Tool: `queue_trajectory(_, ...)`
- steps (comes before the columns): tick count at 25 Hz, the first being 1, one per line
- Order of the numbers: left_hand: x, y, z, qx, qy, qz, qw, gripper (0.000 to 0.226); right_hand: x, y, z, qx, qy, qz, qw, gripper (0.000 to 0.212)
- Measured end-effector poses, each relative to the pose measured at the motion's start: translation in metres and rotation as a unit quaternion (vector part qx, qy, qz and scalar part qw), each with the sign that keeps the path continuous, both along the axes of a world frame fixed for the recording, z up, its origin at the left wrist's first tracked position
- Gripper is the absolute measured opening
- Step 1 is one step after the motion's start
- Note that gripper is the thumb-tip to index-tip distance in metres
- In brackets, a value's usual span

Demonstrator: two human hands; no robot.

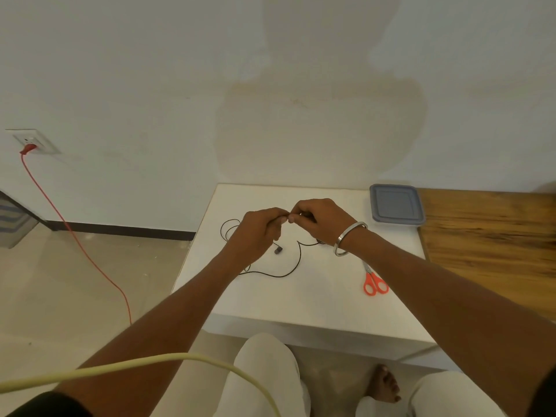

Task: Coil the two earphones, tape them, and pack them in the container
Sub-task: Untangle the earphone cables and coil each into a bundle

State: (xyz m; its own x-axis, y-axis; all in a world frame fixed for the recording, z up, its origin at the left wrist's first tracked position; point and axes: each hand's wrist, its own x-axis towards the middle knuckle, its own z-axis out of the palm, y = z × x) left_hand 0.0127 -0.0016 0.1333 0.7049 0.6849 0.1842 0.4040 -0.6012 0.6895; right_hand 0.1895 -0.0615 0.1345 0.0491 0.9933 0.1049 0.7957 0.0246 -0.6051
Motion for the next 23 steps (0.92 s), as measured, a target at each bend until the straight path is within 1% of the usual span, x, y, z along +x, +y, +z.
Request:
queue_trajectory(3,-0.011,0.005,0.0,0.012,-0.011,0.021,1.0,0.024,0.005,-0.003,-0.002,-0.001,0.003,-0.007,1.0,0.017)
queue_trajectory(7,-0.025,0.016,-0.002,0.028,-0.005,0.055,0.998,0.024,0.01,-0.007,-0.003,-0.003,-0.001,-0.019,1.0,0.018)
queue_trajectory(12,-0.05,0.033,-0.009,0.035,-0.01,0.151,0.988,0.025,0.027,-0.014,0.0,-0.017,-0.01,-0.041,0.999,0.018)
queue_trajectory(16,-0.067,0.036,-0.02,0.02,0.026,0.206,0.978,0.025,0.031,-0.017,0.001,-0.016,-0.011,-0.045,0.999,0.018)
queue_trajectory(19,-0.063,0.029,-0.029,0.007,0.076,0.216,0.973,0.022,0.026,-0.014,0.0,-0.005,-0.004,-0.04,0.999,0.017)
queue_trajectory(20,-0.058,0.023,-0.028,0.001,0.101,0.212,0.972,0.034,0.024,-0.012,0.0,-0.002,-0.004,-0.037,0.999,0.017)
queue_trajectory(21,-0.053,0.019,-0.026,-0.008,0.116,0.203,0.972,0.052,0.021,-0.01,0.0,-0.001,-0.007,-0.032,0.999,0.017)
queue_trajectory(22,-0.046,0.014,-0.022,-0.018,0.11,0.183,0.977,0.069,0.019,-0.009,0.0,-0.001,-0.013,-0.023,1.0,0.018)
queue_trajectory(23,-0.038,0.009,-0.018,-0.025,0.089,0.152,0.984,0.077,0.016,-0.007,-0.001,-0.002,-0.02,-0.013,1.0,0.019)
